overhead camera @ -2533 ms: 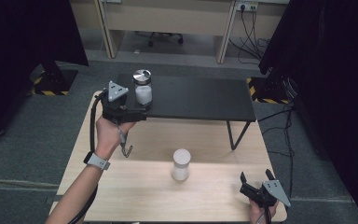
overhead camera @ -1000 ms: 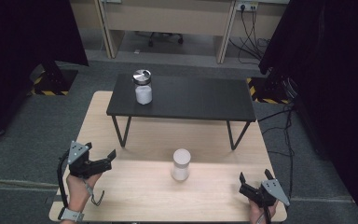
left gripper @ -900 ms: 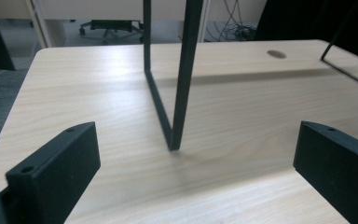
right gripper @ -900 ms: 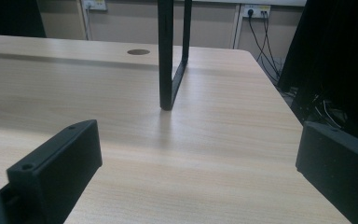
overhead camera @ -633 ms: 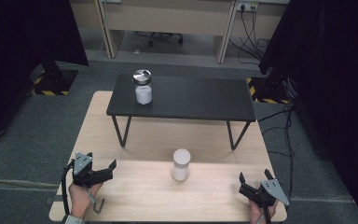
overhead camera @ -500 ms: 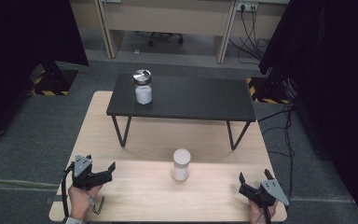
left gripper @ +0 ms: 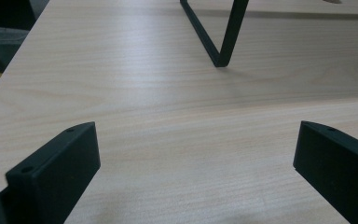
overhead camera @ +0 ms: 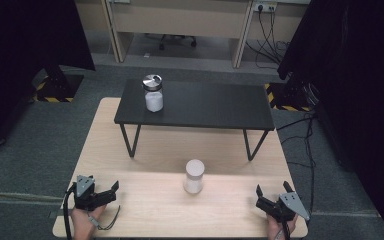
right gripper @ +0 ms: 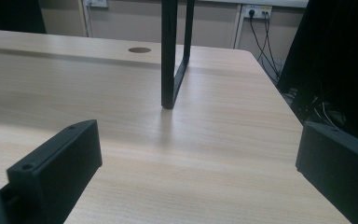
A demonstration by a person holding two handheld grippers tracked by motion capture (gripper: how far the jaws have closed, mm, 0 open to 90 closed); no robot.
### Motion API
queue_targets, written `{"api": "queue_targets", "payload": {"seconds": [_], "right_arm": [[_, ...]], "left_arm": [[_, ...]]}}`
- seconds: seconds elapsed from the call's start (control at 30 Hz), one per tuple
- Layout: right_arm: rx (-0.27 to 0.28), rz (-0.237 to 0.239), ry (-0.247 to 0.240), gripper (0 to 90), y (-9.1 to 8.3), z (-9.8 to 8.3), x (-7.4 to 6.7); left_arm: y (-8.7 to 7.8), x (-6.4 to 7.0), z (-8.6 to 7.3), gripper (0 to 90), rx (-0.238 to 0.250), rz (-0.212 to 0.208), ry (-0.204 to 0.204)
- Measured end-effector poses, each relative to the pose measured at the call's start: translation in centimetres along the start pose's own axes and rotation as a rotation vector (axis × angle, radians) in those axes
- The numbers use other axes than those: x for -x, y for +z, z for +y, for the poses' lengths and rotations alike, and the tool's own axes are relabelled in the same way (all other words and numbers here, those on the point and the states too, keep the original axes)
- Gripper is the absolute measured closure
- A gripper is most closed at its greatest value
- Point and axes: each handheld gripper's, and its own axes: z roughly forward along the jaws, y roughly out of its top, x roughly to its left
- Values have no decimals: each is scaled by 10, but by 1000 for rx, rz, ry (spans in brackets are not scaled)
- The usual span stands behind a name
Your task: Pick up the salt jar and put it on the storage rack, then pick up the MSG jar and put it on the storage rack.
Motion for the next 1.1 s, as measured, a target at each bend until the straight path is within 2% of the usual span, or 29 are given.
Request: {"api": "queue_targets", "payload": {"seconds": [0.23,0.37,0.7,1.1], "right_arm": [[14,-3,0,3,-1,-2,0],[18,-3,-2,3,-1,-3,0],[22,-2,3,3,-2,-4,0],[13,-2,-4,3,-1,-2,-1]], "left_arm": [[0,1,-3,0,11,13,-2],[-1,0,-4,0,11,23,-22],[-1,0,-4,0,4,20,-28],[0,3,-4,0,-1,23,-2]]}}
